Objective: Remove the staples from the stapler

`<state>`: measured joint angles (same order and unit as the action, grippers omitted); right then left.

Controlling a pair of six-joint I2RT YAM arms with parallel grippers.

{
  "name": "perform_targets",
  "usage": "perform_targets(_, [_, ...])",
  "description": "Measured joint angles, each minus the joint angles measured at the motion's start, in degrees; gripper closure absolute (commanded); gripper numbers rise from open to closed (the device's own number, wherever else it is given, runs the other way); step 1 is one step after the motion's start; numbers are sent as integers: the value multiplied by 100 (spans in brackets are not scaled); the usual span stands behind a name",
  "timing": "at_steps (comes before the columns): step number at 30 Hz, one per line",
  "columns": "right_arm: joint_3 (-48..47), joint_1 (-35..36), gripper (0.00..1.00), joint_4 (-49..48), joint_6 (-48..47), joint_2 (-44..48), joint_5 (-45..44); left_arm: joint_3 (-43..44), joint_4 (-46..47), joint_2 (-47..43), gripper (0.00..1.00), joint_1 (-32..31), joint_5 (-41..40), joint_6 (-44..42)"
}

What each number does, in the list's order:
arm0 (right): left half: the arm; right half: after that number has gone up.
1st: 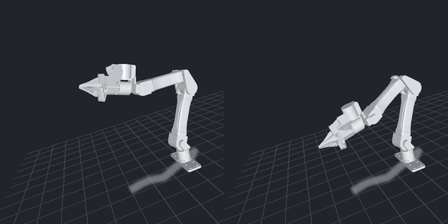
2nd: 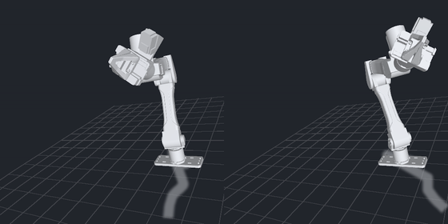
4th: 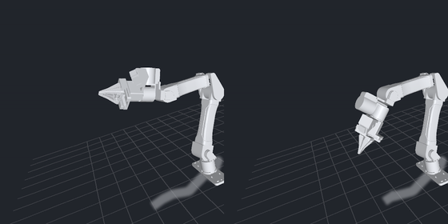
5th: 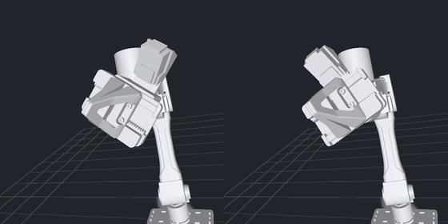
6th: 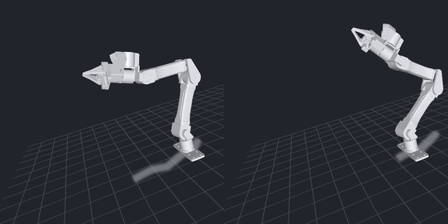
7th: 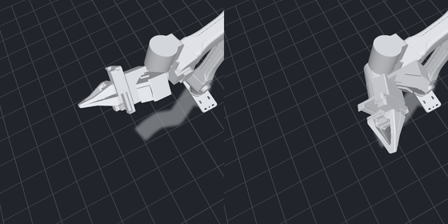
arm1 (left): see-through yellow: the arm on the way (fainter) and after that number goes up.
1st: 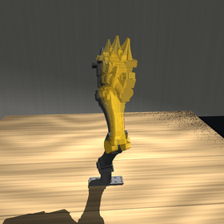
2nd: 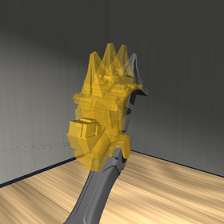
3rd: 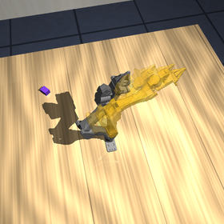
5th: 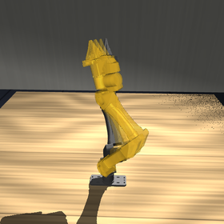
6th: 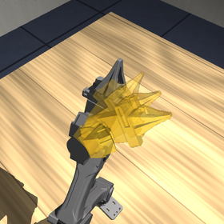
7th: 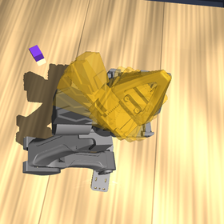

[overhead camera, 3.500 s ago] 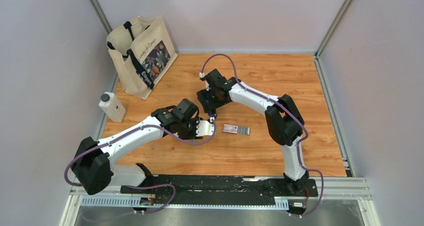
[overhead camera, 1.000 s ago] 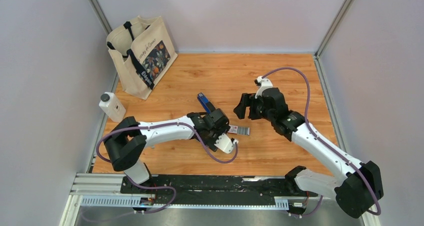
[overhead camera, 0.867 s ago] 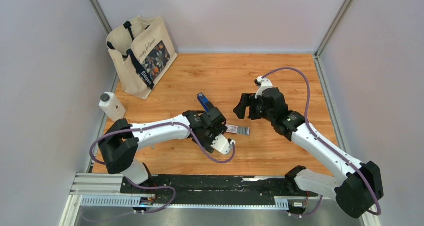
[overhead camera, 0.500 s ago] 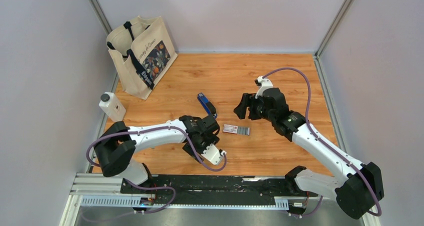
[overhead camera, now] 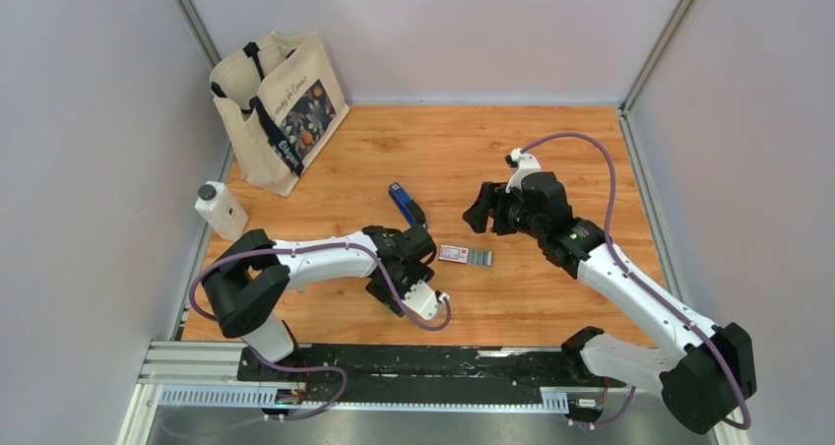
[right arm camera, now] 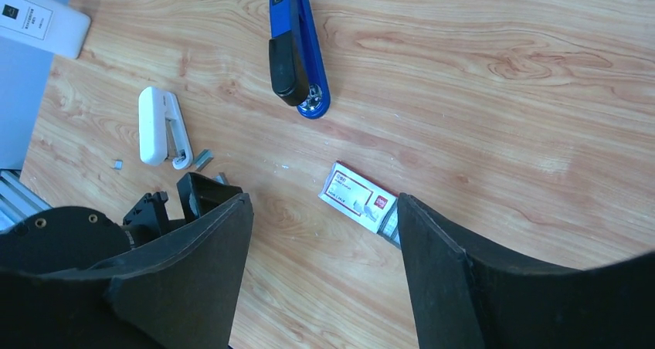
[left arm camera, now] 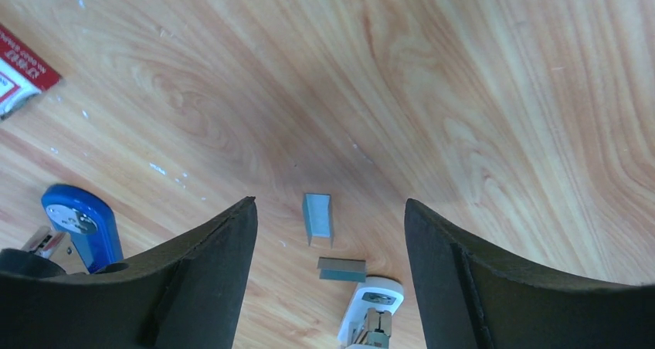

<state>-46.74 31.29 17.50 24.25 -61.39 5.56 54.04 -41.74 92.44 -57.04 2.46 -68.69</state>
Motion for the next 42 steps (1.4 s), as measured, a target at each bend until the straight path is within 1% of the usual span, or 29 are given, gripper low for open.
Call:
perform_targets(2, [0,-11,30,-4,0,2,33,2,42,0,28,90,-4,-2])
perform_targets(3, [2,-28,30,-7,2,2,52,13,42,7,32,138,-15,0])
perform_targets(6, [4,-50,31,-20,0,2,103,111,24,94,38,249,-28,11])
perform_targets(11, [4,-96,32,-26,2,0,153,304,-31,308,39,302,-33,57])
perform_targets(14, [4,-111,33,-24,2,0,170,337,-101,358,41,302,9,92])
perform_targets(17, [4,-131,34,-26,2,0,203,402,-192,396,46,302,26,142])
perform_targets(18, [4,-138,35,-26,2,0,210,422,-227,402,49,302,28,157])
perform_targets(22, [4,-166,35,-28,2,-2,243,444,-334,422,57,302,31,216])
perform_targets(32, [4,-221,36,-66,4,-2,319,651,-579,660,56,302,31,367])
perform_targets(42, [101,-280,36,-109,33,-9,407,721,-597,798,61,234,26,474])
